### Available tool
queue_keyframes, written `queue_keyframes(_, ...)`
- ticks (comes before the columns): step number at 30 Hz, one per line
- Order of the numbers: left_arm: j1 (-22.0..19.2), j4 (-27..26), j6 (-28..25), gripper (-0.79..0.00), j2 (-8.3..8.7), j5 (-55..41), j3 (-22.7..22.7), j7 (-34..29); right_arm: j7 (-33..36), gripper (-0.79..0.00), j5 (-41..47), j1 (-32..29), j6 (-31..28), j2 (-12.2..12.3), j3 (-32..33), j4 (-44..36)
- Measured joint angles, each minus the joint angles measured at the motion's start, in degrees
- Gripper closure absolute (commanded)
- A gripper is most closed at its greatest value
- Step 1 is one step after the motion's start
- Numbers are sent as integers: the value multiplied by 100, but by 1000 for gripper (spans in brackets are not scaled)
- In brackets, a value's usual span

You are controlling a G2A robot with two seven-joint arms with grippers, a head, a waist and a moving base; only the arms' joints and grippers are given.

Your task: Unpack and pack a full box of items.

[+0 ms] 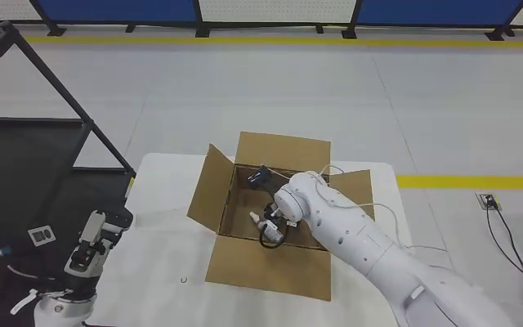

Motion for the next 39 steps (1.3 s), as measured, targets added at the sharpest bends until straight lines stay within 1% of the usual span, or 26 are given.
queue_keyframes(3, 56, -59, -55, -785, 11, -16, 30, -25, -92, -785, -21, 38, -70, -202, -105, 380)
queue_keyframes(11, 197, -190, -183, -785, 51, -112, 189, -319, -347, -785, 181, 185, -650, -666, -159, 1521)
queue_keyframes(16, 181, -180, -207, -785, 70, -82, 245, -250, -577, -785, 181, 232, -824, -903, -175, 2088)
queue_keyframes(23, 63, -196, -177, -785, 105, -142, 57, -27, -840, -785, 139, 265, -841, -1161, -166, 2669)
queue_keyframes(25, 48, -187, -175, -785, 116, -152, 13, -6, -879, -714, 142, 270, -898, -1221, -152, 2809)
queue_keyframes(28, 43, -177, -178, -785, 128, -158, -14, 42, -938, -708, 151, 279, -999, -1292, -127, 2989)
queue_keyframes(29, 44, -176, -178, -785, 131, -158, -15, 56, -963, -671, 151, 282, -1019, -1310, -119, 3038)
queue_keyframes(32, 52, -177, -184, -785, 142, -142, -8, 82, -1055, -640, 165, 292, -1068, -1360, -83, 3193)
queue_keyframes(34, 59, -176, -200, -785, 148, -121, 0, 101, -1116, -557, 171, 298, -1091, -1386, -57, 3283)
queue_keyframes(35, 63, -176, -205, -785, 151, -114, 4, 108, -1141, -486, 171, 300, -1094, -1396, -48, 3315)
queue_keyframes(36, 66, -177, -209, -785, 154, -106, 9, 112, -1161, -462, 169, 300, -1096, -1405, -39, 3344)
queue_keyframes(39, 73, -181, -221, -785, 165, -89, 16, 130, -1228, -465, 158, 293, -1065, -1435, -11, 3420)
